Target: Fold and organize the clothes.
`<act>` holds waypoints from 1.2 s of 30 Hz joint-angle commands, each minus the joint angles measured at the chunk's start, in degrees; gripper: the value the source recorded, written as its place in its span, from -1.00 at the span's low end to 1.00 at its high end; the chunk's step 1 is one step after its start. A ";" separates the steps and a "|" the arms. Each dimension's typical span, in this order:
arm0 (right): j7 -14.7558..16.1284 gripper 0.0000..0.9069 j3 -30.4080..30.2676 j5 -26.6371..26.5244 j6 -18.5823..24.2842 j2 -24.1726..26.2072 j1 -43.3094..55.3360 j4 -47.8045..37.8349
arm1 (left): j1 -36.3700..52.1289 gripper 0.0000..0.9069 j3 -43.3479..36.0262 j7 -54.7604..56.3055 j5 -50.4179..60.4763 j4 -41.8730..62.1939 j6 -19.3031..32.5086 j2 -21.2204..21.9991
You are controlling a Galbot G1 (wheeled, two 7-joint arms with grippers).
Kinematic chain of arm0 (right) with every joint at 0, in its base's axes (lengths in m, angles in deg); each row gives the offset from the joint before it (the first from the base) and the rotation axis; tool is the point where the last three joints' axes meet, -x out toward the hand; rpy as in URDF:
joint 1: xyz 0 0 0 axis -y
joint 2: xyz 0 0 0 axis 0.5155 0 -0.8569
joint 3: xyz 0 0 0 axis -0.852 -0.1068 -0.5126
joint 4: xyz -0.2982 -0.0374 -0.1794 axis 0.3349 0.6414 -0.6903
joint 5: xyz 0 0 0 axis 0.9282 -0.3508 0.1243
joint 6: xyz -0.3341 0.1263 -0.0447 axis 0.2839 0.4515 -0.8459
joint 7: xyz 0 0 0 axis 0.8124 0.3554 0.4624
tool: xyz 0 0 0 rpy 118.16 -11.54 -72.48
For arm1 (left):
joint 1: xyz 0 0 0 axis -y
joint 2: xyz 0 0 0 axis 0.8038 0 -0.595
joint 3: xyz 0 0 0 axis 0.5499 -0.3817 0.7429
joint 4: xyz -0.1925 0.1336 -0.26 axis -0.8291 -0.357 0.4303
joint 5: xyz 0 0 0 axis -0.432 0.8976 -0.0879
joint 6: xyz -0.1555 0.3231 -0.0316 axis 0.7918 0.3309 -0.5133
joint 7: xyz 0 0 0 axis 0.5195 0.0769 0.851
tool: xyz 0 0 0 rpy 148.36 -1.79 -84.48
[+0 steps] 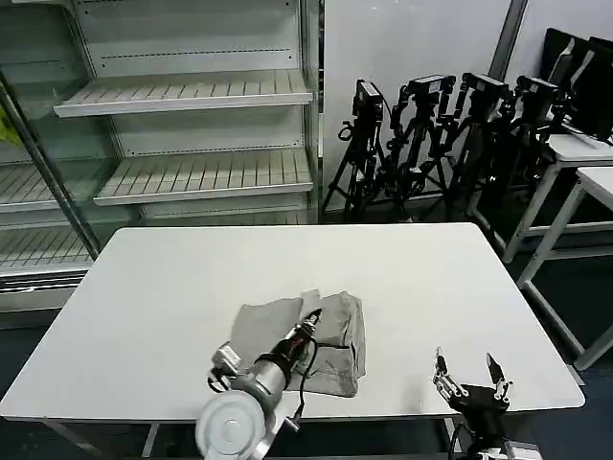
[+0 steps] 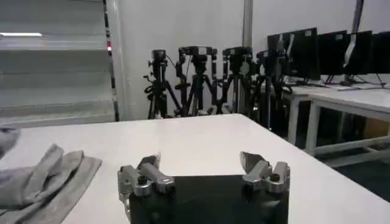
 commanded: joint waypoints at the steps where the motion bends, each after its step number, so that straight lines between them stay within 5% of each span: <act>1: -0.02 1.00 -0.23 0.03 -0.11 -0.16 0.20 -0.11 | 1.00 1.00 -3.11 -3.28 2.67 1.57 -0.78 2.08; 11: 0.06 1.00 -0.90 0.11 -0.14 -0.69 0.31 0.09 | -2.41 1.00 0.52 -7.69 1.10 -6.04 -2.41 -2.57; 26: 0.26 1.00 -2.71 -0.16 0.05 -0.35 2.06 -1.33 | -10.19 1.00 23.32 -10.16 -2.38 -9.61 -7.33 -26.61; 36: 0.29 1.00 -2.43 -0.07 -0.13 -0.40 1.12 -0.60 | -9.61 1.00 19.72 -11.61 -4.61 -3.36 -7.89 -27.52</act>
